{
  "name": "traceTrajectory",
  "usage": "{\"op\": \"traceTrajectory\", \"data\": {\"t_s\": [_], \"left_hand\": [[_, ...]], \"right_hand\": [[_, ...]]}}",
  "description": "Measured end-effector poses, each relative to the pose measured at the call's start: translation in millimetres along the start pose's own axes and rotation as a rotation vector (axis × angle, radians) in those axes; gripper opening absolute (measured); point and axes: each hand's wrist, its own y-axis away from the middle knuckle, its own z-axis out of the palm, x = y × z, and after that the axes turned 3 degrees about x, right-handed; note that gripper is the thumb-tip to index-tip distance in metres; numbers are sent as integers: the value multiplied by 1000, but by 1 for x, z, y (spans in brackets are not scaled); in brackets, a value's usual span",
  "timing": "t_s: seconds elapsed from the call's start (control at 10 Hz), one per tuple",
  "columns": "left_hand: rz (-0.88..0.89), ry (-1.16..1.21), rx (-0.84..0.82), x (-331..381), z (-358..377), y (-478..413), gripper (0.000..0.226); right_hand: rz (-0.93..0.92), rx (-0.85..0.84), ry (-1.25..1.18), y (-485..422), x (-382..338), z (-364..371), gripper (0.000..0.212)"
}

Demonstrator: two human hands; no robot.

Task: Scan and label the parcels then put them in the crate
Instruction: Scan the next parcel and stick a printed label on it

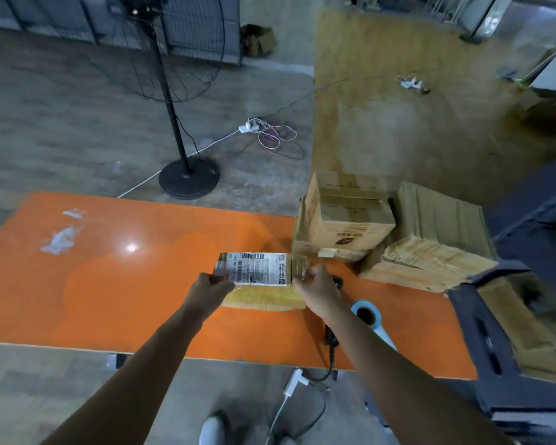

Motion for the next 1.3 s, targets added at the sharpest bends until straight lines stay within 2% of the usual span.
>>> {"op": "traceTrajectory", "data": {"t_s": [0.1, 0.2, 0.3, 0.4, 0.5, 0.6, 0.8, 0.9, 1.0, 1.2, 1.3], "left_hand": [[4, -26, -10, 17, 8, 46, 46], [14, -51, 107, 16, 21, 47, 35], [84, -160, 158, 17, 29, 49, 57], [163, -276, 174, 22, 34, 53, 54], [156, -315, 178, 24, 38, 59, 65], [179, -392, 178, 23, 41, 66, 73], [284, -573, 118, 13, 38, 72, 75], [305, -629, 84, 7, 33, 68, 75], [356, -667, 60, 5, 27, 59, 74], [474, -722, -26, 1, 11, 50, 71], [524, -776, -40, 0, 2, 52, 65]], "right_hand": [[31, -51, 83, 6, 18, -4, 24], [11, -83, 132, 9, 31, -10, 41], [-3, -37, 157, 10, 40, -18, 46], [-8, 59, 168, 7, 53, -21, 44], [58, 43, 204, 5, 64, -20, 43], [132, -50, 234, 2, 71, -14, 44], [255, -75, 99, -12, 74, -7, 53], [251, -64, 4, -13, 73, -6, 38], [230, 16, -57, 0, 64, -10, 13], [128, 165, -207, 38, 30, -23, 16], [112, 117, -351, 57, -1, -23, 22]]}}
